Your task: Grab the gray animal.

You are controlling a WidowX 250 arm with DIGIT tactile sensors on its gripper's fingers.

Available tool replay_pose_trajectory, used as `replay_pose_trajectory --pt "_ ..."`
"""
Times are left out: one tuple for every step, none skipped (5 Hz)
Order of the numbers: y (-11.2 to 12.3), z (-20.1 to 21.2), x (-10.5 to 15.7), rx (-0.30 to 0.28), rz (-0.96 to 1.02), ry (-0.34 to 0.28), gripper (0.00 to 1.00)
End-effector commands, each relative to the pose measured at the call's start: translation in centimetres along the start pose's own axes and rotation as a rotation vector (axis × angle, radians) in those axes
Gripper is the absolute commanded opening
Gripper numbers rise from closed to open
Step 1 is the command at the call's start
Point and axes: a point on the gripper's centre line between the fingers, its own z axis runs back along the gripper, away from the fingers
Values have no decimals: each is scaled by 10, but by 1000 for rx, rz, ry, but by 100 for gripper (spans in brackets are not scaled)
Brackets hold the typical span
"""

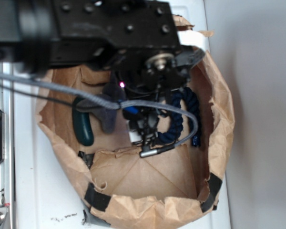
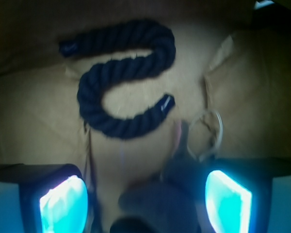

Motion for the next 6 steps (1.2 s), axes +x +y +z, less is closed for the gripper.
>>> replay_pose_trajectory --pt "12 -14 -6 13 10 -90 100" --pt "12 -25 -9 60 59 -92 100" --pt "20 -19 -21 76 68 -78 100" --pt "27 -16 -24 96 103 -105 100" --pt "25 -27 -21 168 158 -93 100" --pt "24 -36 -25 217 226 -109 0"
